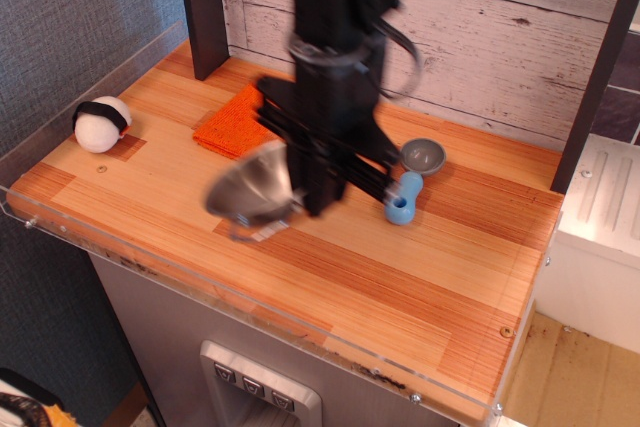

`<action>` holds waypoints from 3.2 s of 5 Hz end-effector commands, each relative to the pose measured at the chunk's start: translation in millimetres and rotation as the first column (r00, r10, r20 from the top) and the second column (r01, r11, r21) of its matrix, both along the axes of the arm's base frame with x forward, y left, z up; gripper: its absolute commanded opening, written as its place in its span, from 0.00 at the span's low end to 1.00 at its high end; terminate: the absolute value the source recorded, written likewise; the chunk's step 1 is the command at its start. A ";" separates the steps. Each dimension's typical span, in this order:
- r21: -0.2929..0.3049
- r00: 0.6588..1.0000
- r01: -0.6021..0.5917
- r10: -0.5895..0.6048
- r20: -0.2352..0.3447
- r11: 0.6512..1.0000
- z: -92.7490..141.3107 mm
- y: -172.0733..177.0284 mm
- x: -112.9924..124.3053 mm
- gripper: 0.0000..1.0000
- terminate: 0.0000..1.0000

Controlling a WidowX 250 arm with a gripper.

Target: Move silver bowl in front of blue spoon on edge of counter

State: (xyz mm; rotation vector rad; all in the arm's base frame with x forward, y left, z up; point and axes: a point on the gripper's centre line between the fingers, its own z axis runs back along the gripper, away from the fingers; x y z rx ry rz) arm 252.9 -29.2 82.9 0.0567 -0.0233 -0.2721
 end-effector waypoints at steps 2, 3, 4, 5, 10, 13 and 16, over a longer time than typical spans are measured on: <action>0.017 0.993 0.103 -0.101 -0.059 0.995 -8.7 -30.7 -0.8 0.00 0.00; 0.023 0.985 0.111 -0.107 -0.133 0.994 -26.1 -33.8 0.5 0.00 0.00; 0.030 0.978 0.130 -0.123 -0.171 0.991 -45.0 -36.5 1.1 0.00 0.00; 0.042 0.974 0.153 -0.144 -0.177 0.987 -50.7 -40.2 0.3 0.00 0.00; -0.071 0.992 -0.116 0.120 0.050 0.991 36.4 28.4 -8.4 1.00 0.00; -0.064 0.983 -0.180 0.181 0.016 0.982 30.2 45.2 2.2 1.00 0.00; -0.029 0.983 -0.173 0.174 0.049 0.985 31.6 45.8 1.1 1.00 1.00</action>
